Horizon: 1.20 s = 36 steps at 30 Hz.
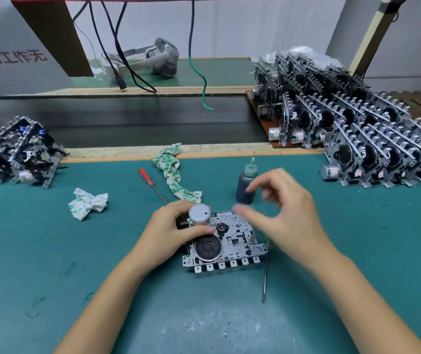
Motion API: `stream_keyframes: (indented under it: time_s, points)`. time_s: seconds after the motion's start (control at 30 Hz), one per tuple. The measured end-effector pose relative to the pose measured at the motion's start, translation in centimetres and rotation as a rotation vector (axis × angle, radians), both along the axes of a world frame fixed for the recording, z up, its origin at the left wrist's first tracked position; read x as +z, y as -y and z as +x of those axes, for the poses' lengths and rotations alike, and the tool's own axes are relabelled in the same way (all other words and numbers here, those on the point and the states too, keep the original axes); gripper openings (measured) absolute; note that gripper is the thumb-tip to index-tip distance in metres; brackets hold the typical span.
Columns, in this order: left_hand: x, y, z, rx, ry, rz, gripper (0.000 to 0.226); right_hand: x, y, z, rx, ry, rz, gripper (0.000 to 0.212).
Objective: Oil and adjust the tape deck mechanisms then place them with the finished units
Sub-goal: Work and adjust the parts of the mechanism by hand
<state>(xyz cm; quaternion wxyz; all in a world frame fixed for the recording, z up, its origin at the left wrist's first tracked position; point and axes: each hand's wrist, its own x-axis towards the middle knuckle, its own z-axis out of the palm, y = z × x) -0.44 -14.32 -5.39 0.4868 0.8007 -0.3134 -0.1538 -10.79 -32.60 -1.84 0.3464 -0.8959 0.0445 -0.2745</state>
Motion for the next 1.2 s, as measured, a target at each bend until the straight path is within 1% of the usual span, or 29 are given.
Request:
stream_keyframes:
  time_s: [0.03, 0.07, 0.1, 0.13, 0.17, 0.23, 0.3, 0.4, 0.47, 0.53, 0.57, 0.6, 0.63, 0.67, 0.7, 0.77, 0.8, 0.83, 0.87, 0.9, 0.93, 0.97, 1.0, 1.03, 1.1, 1.13, 1.17, 1.2]
  points:
    - [0.0, 0.0, 0.0, -0.009, 0.001, 0.001, 0.049, 0.3, -0.2, -0.5, 0.160, -0.168, -0.081, 0.060]
    - [0.0, -0.1, 0.1, -0.017, 0.002, -0.002, 0.050, 0.2, -0.2, -0.8, 0.285, -0.356, -0.209, 0.087]
    - [0.0, -0.1, 0.2, -0.024, 0.003, -0.005, 0.051, 0.0, -0.1, -0.9, 0.355, -0.516, -0.358, 0.110]
    - [0.0, -0.2, 0.2, -0.032, 0.000, -0.005, 0.050, -0.4, -0.1, -0.8, 0.377, -0.604, -0.486, 0.124]
    - [0.0, -0.2, 0.2, -0.043, -0.004, -0.001, 0.048, -0.8, 0.0, -0.6, 0.378, -0.634, -0.567, 0.131]
    - [0.0, -0.2, 0.1, -0.072, -0.002, 0.008, 0.042, -1.1, -0.1, -0.1, 0.362, -0.654, -0.627, 0.132]
    - [-0.1, -0.2, 0.0, -0.093, 0.005, 0.014, 0.040, -1.2, -0.4, 0.3, 0.338, -0.670, -0.632, 0.126]
    - [0.0, -0.2, 0.0, -0.103, -0.009, -0.002, 0.045, -1.2, -0.9, 0.5, 0.309, -0.654, -0.642, 0.108]
    - [0.0, -0.3, 0.1, -0.096, -0.095, -0.042, 0.049, -0.8, -1.2, 0.5, 0.313, -0.625, -0.632, 0.100]
    - [0.2, -0.7, 0.5, -0.078, -0.240, -0.118, 0.052, -0.4, -1.2, 0.4, 0.349, -0.617, -0.524, 0.097]
    - [0.4, -0.9, 0.7, -0.060, -0.314, -0.177, 0.045, -0.1, -1.1, 0.3, 0.385, -0.616, -0.420, 0.093]
    - [0.7, -1.1, 0.8, -0.039, -0.400, -0.248, 0.037, 0.2, -1.1, 0.2, 0.442, -0.615, -0.258, 0.087]
    - [0.8, -1.2, 0.9, -0.023, -0.518, -0.331, 0.040, 0.4, -1.0, 0.0, 0.519, -0.623, -0.033, 0.082]
    - [0.9, -1.3, 0.7, -0.028, -0.637, -0.399, 0.052, 0.6, -1.0, -0.2, 0.603, -0.626, 0.223, 0.079]
    - [0.8, -1.2, 0.6, -0.076, -0.750, -0.444, 0.066, 0.7, -1.2, -0.4, 0.680, -0.627, 0.458, 0.076]
    - [0.7, -0.7, -0.2, -0.227, -0.967, -0.545, 0.081, 0.2, -2.1, -0.5, 0.807, -0.615, 0.808, 0.074]
    - [0.7, -0.4, -0.9, -0.323, -1.111, -0.621, 0.082, -0.2, -2.8, -0.5, 0.869, -0.622, 0.959, 0.077]
    - [0.9, -0.2, -1.5, -0.383, -1.246, -0.677, 0.082, -0.5, -3.6, -0.5, 0.930, -0.636, 1.081, 0.078]
    - [0.8, 0.0, -1.8, -0.383, -1.320, -0.692, 0.088, -0.5, -4.3, -0.6, 0.971, -0.643, 1.152, 0.071]
    - [0.3, 0.1, -1.8, -0.377, -1.313, -0.696, 0.098, -0.3, -4.8, -0.6, 0.957, -0.650, 1.172, 0.060]
    - [-0.1, 0.3, -1.8, -0.403, -1.254, -0.721, 0.103, 0.0, -4.8, -0.7, 0.887, -0.666, 1.131, 0.050]
    - [-0.3, 0.4, -1.8, -0.482, -1.245, -0.808, 0.102, 0.5, -4.5, -0.8, 0.771, -0.661, 1.009, 0.037]
    - [-0.2, 0.4, -1.7, -0.540, -1.267, -0.892, 0.100, 0.9, -3.9, -1.0, 0.630, -0.616, 0.830, 0.022]
    - [0.1, 0.4, -1.8, -0.519, -1.279, -0.933, 0.099, 1.3, -3.2, -1.2, 0.484, -0.539, 0.636, 0.018]
    - [-0.2, 0.2, -1.3, -0.492, -1.328, -0.934, 0.103, 2.0, -1.5, -2.2, 0.190, -0.351, 0.255, 0.023]
    - [-0.7, 0.1, -1.0, -0.481, -1.343, -0.928, 0.104, 2.3, -0.7, -2.7, 0.123, -0.303, 0.070, 0.019]
    - [-1.0, 0.1, -0.9, -0.460, -1.336, -0.924, 0.104, 2.5, 0.0, -3.2, 0.131, -0.335, -0.122, 0.015]
    - [-1.4, 0.2, -0.8, -0.439, -1.325, -0.918, 0.103, 2.7, 0.3, -3.6, 0.204, -0.430, -0.289, 0.022]
